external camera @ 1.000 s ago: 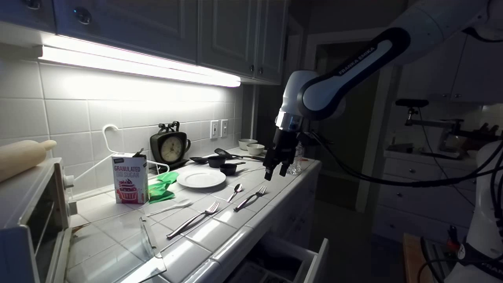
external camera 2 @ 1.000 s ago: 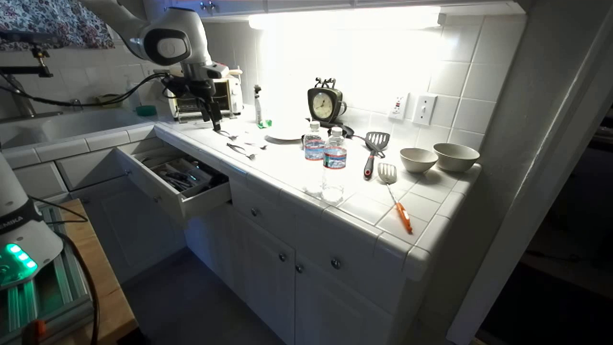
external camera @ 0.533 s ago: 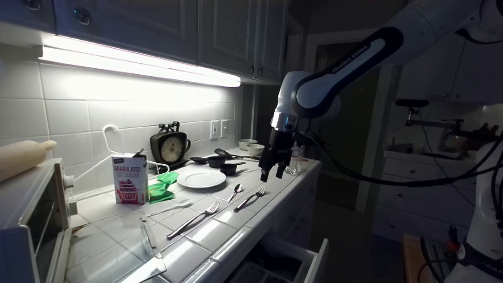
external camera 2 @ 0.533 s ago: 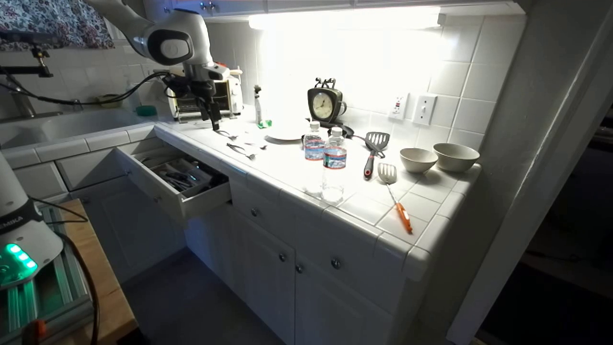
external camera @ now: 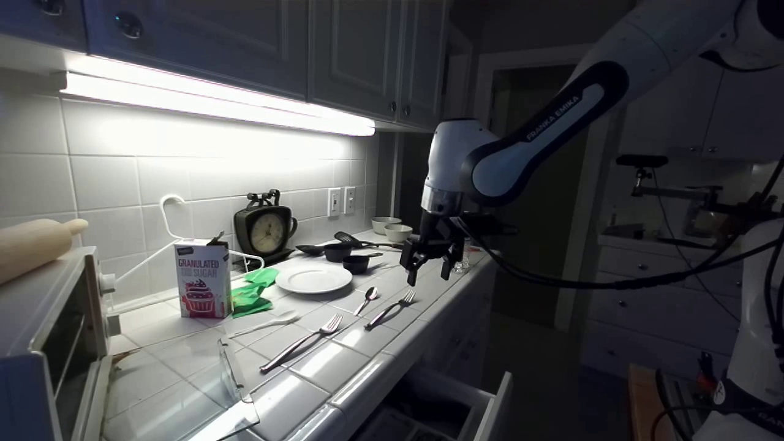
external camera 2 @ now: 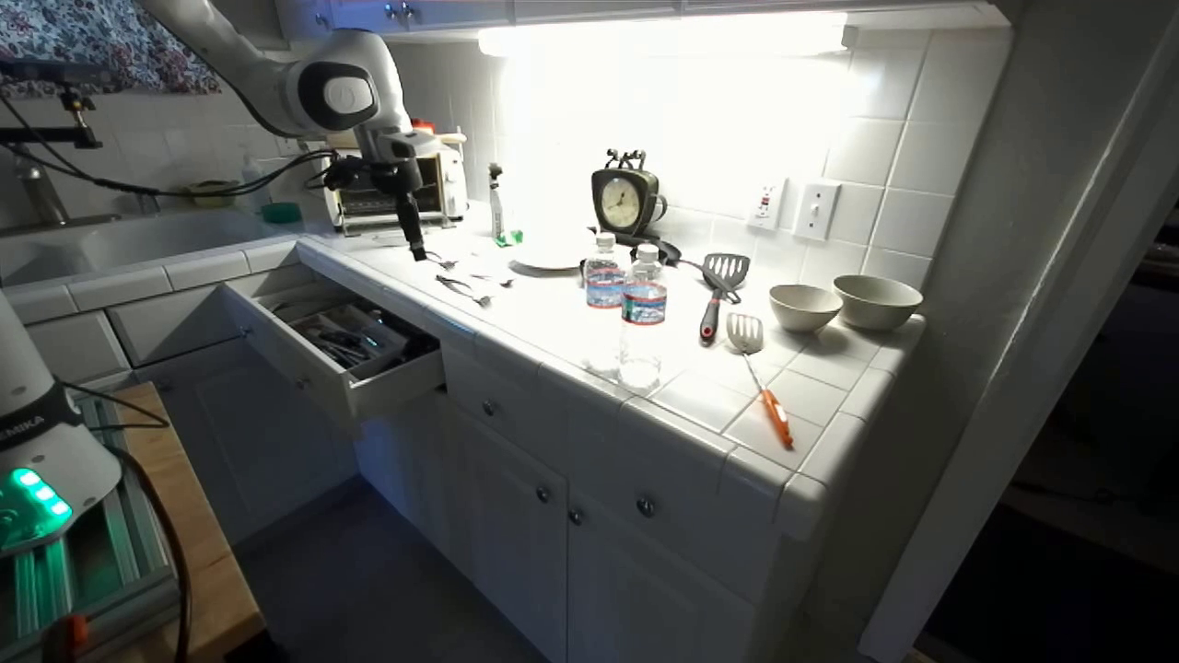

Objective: Put the fork inside the drawer

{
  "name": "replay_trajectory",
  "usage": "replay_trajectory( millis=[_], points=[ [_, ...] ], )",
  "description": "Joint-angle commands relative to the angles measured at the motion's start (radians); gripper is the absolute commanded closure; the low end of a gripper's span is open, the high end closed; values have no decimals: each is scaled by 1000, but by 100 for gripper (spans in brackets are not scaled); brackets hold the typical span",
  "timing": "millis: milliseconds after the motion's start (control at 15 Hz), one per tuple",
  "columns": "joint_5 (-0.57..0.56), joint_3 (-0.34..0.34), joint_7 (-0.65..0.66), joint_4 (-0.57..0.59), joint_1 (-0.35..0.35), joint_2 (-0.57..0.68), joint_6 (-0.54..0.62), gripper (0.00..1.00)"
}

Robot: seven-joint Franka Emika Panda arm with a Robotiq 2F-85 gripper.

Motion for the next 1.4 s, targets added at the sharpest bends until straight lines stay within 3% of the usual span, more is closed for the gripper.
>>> replay_trajectory(
  millis=[0,467,733,1333],
  points=[
    [-43,5,113,53,22,66,5,0],
    [45,-6,14,105,19,174,128,0],
    [102,-30,55,121,27,233,223,0],
    [153,-59,21,193,35,308,218,0]
  ],
)
